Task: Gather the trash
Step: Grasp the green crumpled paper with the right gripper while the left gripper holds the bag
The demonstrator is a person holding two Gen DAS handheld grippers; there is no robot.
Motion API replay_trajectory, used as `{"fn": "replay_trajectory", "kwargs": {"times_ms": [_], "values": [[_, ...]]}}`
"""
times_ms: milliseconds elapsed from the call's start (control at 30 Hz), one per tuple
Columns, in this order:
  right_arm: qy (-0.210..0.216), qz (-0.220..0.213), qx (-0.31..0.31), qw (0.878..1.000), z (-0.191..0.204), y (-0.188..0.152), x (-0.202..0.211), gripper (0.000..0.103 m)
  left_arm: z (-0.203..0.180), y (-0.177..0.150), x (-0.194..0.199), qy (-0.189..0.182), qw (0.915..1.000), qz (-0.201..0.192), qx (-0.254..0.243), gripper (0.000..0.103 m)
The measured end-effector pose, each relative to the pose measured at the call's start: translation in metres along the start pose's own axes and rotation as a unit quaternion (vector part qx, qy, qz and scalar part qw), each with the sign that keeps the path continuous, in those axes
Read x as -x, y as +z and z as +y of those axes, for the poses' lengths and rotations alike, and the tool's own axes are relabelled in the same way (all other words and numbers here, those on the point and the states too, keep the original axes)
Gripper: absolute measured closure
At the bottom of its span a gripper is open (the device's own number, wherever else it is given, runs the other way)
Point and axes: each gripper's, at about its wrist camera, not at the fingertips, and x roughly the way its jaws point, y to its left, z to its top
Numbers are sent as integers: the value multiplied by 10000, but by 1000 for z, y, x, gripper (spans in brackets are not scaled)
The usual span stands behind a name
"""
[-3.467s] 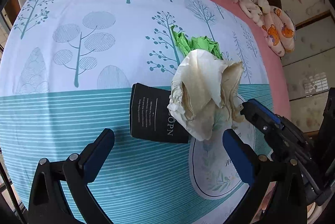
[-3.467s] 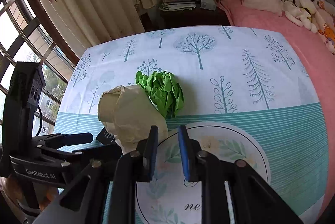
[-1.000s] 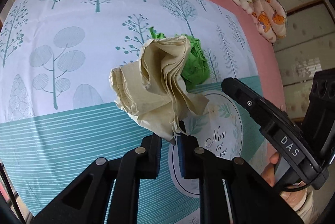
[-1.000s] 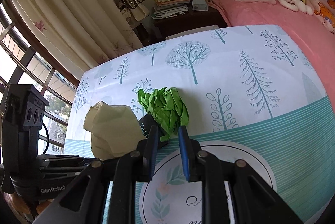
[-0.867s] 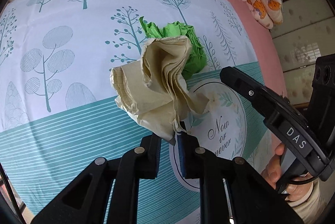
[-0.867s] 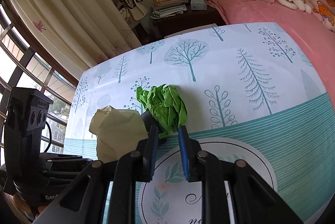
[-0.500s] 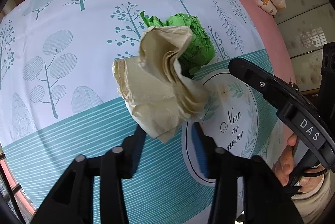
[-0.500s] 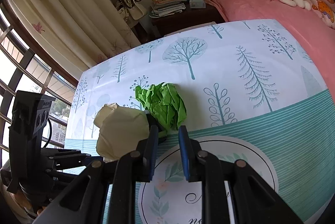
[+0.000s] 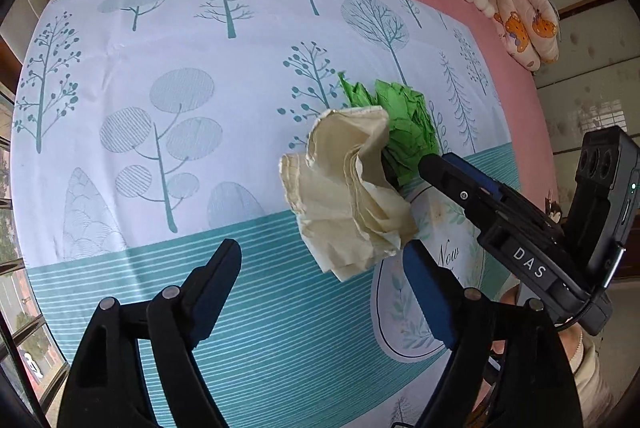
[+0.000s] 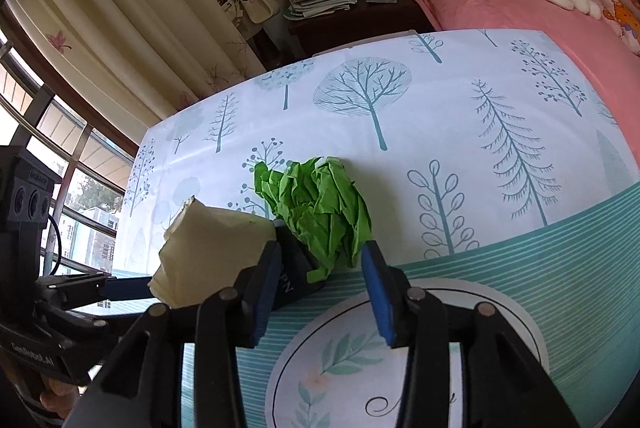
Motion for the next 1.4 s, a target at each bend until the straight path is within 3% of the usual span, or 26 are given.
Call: {"fn": "replay_trajectory", "kwargs": {"times_ms": [100,400,433,500,667,767,900,1133,1300,1400], "values": [[-31,-45,18,10000,1,6,-5,52,9,10,6,69,10000,-52,12,19],[110,-159,-44,9998,1,24,-22,53,4,30,-1,236,9979,138,-585,19],[153,-194,-41,9997,1,25,-21,55,2,31,-1,215,9976,138,-637,19],[159,-256,7,9995,1,25,-20,70,-2,33,0,177,9972,134,-715,19],[219,-287,54,9993,0,25,-20,79,-3,33,5,43,9964,180,-824,18],[238,-289,89,9993,0,22,-20,81,-1,36,7,108,9959,198,-877,4],[275,-268,127,9992,1,17,-20,83,-3,44,6,281,9951,107,-946,1],[314,-251,39,9992,-3,10,-17,86,-19,55,-11,738,9846,10,-1583,1],[413,-247,-108,9988,-9,5,-15,89,-36,54,-27,872,9749,80,-2045,1],[443,-264,-205,9985,-14,2,-13,96,-44,55,-38,933,9708,136,-2207,2]]}}
